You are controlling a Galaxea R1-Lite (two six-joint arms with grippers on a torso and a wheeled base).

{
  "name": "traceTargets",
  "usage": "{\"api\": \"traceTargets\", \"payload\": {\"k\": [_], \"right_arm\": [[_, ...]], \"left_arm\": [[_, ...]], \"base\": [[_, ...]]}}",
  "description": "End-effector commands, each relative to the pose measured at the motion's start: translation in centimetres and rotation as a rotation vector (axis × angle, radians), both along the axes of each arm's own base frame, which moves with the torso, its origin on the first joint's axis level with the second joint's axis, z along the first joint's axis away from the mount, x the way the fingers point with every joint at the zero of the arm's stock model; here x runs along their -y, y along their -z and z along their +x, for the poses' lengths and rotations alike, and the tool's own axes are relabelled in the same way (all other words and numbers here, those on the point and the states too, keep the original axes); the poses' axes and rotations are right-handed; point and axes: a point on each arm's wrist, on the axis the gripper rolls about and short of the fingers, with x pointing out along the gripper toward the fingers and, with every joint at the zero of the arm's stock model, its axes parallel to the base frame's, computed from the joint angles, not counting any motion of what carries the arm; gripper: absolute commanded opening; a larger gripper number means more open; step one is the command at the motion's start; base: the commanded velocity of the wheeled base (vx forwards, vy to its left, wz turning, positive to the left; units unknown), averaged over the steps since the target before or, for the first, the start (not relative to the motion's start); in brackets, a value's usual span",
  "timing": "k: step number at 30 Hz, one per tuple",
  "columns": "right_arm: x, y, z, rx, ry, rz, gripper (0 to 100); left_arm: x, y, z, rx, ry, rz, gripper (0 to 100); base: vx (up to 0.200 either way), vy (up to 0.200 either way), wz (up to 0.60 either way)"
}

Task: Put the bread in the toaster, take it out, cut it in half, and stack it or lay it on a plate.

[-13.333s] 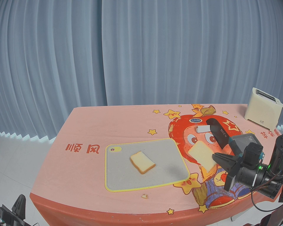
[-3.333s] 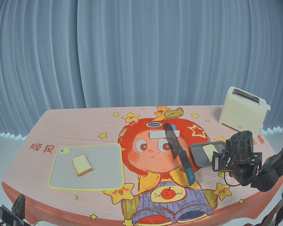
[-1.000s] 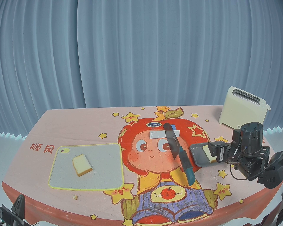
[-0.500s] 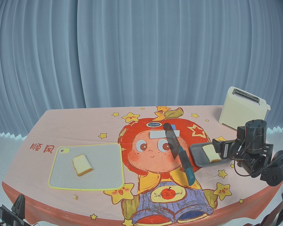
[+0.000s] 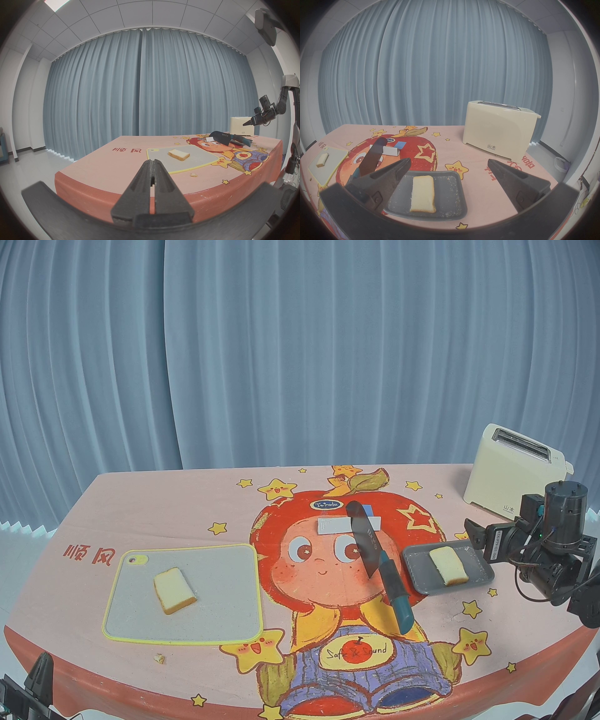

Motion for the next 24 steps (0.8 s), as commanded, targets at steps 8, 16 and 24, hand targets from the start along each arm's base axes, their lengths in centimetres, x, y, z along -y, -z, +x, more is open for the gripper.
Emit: {"api": "traceTargets", "payload": {"k": [8,16,24], "right_arm": [[0.6,-1.4,-0.8,0.054,0.005,0.024,100],[1.6,-1.7,-1.6,0.066,0.005,0.042,100],[2.6,-0.8,-3.6,0.040,-0.016,0.053,100]], "left_arm": [[0.0,0.5,0.0,-0.002,0.006,0.003,0],[0.0,0.5,0.0,-0.002,0.004,0.004,0],[0.0,0.5,0.0,-0.001,0.003,0.000,0]], "base": [[0.000,0.000,0.00],[0.000,0.000,0.00],[0.000,0.000,0.00]]}}
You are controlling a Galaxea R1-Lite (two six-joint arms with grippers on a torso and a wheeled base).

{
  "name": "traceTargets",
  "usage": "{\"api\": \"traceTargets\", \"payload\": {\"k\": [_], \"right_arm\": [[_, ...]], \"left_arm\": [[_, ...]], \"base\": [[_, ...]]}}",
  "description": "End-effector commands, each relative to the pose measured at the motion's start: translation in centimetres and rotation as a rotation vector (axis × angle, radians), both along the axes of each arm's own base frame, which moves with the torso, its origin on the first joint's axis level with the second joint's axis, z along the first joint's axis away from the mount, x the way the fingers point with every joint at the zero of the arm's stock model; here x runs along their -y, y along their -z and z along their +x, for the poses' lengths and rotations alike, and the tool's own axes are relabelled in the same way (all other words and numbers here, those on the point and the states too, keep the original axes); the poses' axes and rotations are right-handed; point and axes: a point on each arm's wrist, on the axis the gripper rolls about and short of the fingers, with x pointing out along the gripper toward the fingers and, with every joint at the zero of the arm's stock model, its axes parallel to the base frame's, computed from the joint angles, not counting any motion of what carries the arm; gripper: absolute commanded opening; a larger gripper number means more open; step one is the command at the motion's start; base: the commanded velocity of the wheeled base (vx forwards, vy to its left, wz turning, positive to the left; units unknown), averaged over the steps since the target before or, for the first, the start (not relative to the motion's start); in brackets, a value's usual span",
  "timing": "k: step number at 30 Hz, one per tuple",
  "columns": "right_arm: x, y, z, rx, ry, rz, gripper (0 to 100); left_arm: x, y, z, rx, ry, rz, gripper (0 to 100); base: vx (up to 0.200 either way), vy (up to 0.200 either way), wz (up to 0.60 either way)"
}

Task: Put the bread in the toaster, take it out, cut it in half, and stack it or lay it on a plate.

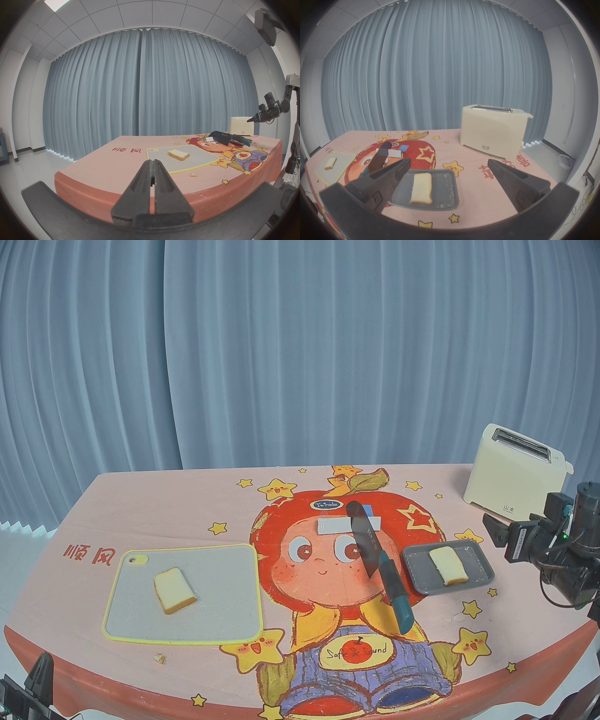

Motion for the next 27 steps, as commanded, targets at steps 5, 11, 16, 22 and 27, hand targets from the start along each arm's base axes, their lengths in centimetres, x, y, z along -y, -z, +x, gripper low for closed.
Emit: {"api": "traceTargets", "payload": {"k": [5,11,16,22,27], "right_arm": [[1.3,0.2,-2.4,0.011,0.017,0.003,100],[2.9,0.5,-3.5,0.018,0.083,0.004,100],[3.4,-0.1,-4.8,0.062,0.090,0.022,100],[3.7,-1.0,-5.8,0.118,0.084,0.033,100],[4.1,-1.5,-6.9,0.158,0.072,-0.007,100]], "left_arm": [[0.0,0.5,0.0,-0.001,0.000,-0.001,0],[0.0,0.5,0.0,-0.001,0.000,-0.002,0],[0.0,0.5,0.0,-0.001,0.000,-0.002,0],[0.0,0.5,0.0,-0.001,0.000,-0.002,0],[0.0,0.5,0.0,-0.001,0.000,-0.002,0]], "base": [[0.000,0.000,0.00],[0.000,0.000,0.00],[0.000,0.000,0.00],[0.000,0.000,0.00],[0.000,0.000,0.00]]}}
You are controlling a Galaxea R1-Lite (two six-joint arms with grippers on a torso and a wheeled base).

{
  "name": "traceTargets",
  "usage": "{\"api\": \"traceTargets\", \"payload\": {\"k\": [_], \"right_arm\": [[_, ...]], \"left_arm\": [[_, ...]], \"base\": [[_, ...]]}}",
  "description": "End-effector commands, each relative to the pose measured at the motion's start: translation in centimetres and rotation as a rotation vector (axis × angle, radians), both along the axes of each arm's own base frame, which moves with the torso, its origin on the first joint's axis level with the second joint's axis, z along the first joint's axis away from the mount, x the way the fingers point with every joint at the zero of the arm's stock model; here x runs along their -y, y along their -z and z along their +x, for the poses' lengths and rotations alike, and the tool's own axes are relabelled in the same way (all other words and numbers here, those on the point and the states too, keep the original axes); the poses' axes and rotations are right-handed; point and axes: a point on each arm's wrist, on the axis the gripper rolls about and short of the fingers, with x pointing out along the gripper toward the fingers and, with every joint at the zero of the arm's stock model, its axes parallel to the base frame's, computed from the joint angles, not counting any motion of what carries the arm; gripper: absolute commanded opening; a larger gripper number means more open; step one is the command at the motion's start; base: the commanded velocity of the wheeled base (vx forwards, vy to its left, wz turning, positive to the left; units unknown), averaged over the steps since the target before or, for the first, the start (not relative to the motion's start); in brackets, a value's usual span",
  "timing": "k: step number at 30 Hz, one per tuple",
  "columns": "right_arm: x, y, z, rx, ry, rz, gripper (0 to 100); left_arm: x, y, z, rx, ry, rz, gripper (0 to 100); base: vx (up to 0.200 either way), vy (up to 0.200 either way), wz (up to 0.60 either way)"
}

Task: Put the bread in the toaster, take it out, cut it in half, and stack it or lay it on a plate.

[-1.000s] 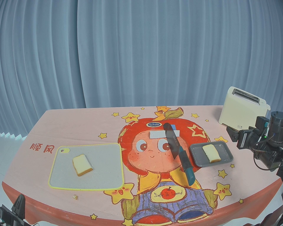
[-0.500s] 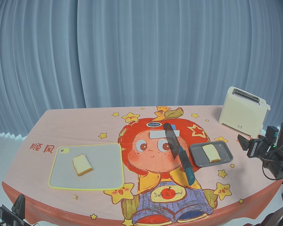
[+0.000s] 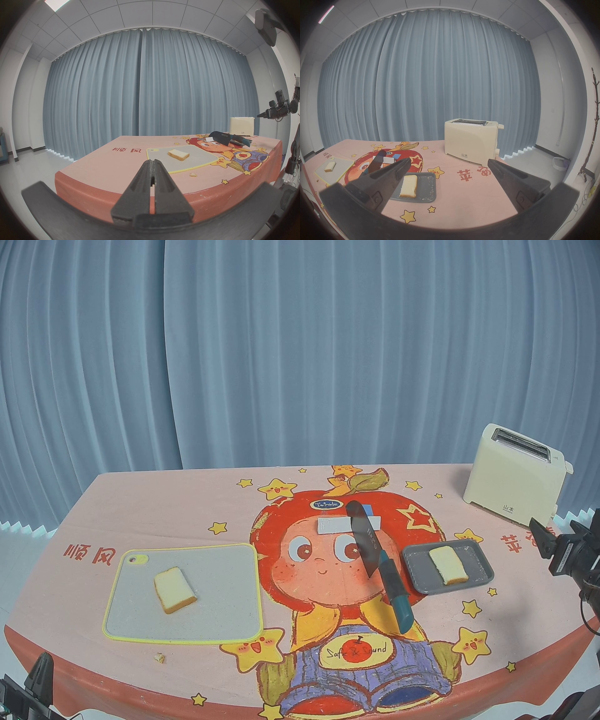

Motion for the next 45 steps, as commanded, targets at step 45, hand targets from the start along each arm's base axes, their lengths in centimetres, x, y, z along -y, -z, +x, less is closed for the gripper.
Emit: {"api": "traceTargets", "payload": {"k": [45], "right_arm": [[3.6,-2.5,-12.5,0.328,-0.016,-0.222,100]], "left_arm": [[0.0,0.5,0.0,-0.001,-0.003,0.000,0]], "base": [[0.000,0.000,0.00]]}}
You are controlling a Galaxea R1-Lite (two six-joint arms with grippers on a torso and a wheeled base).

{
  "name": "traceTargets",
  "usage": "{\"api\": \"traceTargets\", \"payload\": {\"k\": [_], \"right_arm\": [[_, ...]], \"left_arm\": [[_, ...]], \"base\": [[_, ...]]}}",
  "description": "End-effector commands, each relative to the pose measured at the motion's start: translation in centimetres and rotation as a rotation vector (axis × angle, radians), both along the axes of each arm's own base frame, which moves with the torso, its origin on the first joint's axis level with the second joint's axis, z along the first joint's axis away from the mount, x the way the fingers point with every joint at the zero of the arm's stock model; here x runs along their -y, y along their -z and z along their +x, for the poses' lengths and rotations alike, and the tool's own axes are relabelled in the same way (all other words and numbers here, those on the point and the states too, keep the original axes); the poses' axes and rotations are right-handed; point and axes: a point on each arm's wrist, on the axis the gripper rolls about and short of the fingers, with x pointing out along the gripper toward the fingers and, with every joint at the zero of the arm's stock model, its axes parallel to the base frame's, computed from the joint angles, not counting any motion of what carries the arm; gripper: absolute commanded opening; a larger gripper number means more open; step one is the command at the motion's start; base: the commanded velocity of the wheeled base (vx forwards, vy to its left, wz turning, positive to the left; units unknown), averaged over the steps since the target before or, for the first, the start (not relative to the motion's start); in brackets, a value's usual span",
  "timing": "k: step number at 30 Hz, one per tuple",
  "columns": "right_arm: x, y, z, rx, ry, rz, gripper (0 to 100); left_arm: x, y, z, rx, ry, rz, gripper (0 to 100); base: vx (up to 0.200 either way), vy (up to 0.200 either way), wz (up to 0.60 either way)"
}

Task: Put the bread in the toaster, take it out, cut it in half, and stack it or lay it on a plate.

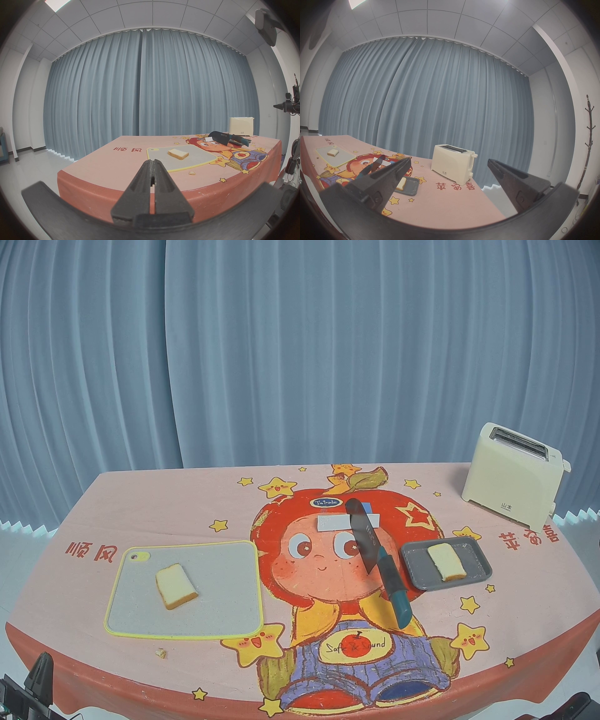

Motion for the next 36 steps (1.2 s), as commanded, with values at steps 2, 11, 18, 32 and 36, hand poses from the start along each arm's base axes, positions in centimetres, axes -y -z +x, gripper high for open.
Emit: {"api": "traceTargets", "payload": {"k": [2,11,18,32,36], "right_arm": [[0.1,-0.6,-2.1,0.083,-0.019,-0.008,100],[0.0,0.7,-3.4,0.086,-0.093,-0.064,100],[0.0,2.5,-4.5,0.001,-0.118,-0.061,100],[0.0,5.4,-5.4,-0.094,-0.120,-0.005,100],[0.0,6.0,-5.5,-0.090,-0.116,0.022,100]], "left_arm": [[0.0,0.5,0.0,-0.001,-0.001,0.001,0],[0.0,0.5,0.0,-0.001,0.001,0.001,0],[0.0,0.5,0.0,-0.001,-0.001,0.001,0],[0.0,0.5,0.0,-0.001,-0.001,0.001,0],[0.0,0.5,0.0,-0.001,-0.001,0.001,0]], "base": [[0.000,0.000,0.00],[0.000,0.000,0.00],[0.000,0.000,0.00],[0.000,0.000,0.00],[0.000,0.000,0.00]]}}
